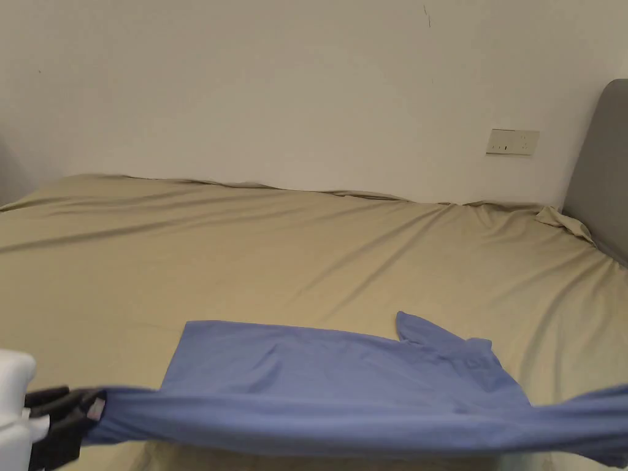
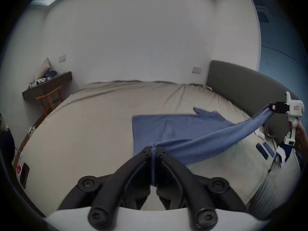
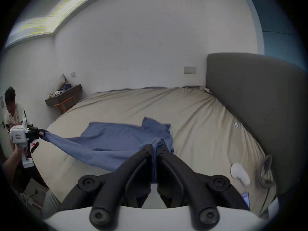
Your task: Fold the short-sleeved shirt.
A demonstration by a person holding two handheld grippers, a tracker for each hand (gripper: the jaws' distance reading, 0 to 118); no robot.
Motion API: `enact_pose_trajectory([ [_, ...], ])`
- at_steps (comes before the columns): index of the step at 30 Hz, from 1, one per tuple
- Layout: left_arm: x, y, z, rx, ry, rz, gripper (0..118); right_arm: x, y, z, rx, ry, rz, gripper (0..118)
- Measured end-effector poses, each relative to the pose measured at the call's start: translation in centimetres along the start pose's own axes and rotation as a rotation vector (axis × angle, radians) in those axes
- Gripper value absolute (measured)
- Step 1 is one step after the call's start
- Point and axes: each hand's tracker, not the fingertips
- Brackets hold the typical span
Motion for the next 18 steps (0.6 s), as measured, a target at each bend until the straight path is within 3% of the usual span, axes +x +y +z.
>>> enact_pose_trajectory([
  [4, 0.4, -4.6, 0.4, -0.080, -0.017, 0.016, 3, 0.4, -5.1, 1.2, -0.081, -0.006, -0.063, 6],
  [15, -1.1, -12.3, -1.5, -0.203, -0.040, 0.106, 4, 0.7, -13.3, -0.8, -0.297, -0.079, -0.063, 6],
  [16, -1.3, -12.7, -1.6, -0.220, -0.045, 0.117, 13, 0.9, -13.7, -1.1, -0.315, -0.074, -0.069, 9],
  [17, -1.3, -13.1, -1.7, -0.255, -0.042, 0.139, 25, 1.1, -14.0, -1.2, -0.329, -0.075, -0.075, 22],
  [18, -1.3, -13.4, -1.9, -0.294, -0.011, 0.152, 45, 1.1, -14.2, -1.3, -0.342, -0.081, -0.080, 47],
])
